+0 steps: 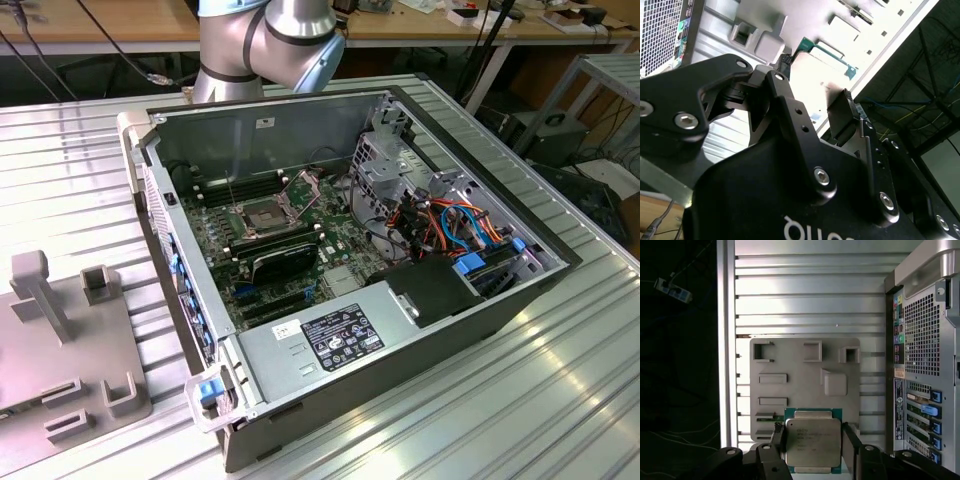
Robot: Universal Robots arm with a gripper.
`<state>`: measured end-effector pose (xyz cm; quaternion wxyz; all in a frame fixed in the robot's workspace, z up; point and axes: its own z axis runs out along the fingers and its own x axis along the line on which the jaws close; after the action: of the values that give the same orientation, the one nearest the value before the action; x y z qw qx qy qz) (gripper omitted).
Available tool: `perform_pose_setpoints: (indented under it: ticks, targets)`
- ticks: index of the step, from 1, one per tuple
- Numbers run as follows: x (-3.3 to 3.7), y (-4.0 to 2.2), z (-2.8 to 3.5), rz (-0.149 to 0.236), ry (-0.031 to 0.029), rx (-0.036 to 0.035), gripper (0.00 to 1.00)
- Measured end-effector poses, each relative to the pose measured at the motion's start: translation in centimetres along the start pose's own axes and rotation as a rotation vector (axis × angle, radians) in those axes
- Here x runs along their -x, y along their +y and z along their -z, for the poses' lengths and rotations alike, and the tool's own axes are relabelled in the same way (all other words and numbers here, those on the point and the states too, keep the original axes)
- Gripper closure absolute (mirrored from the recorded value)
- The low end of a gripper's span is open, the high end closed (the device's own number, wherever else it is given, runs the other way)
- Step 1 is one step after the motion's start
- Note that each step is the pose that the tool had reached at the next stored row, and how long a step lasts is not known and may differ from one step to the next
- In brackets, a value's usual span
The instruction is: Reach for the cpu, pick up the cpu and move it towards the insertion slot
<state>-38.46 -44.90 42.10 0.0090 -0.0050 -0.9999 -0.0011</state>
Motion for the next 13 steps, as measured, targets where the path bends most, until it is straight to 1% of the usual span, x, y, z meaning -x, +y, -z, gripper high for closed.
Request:
perform_pose_setpoints:
  ticks: [2, 8, 13]
  targets:
    - [0.36, 0.0, 0.0, 0.0, -0.0001, 0.0001, 0.45]
    - [0.91, 0.01, 0.01, 0.0, -0.0001, 0.0, 0.45]
    - [1.52, 0.02, 0.02, 0.0, -0.0001, 0.0, 0.45]
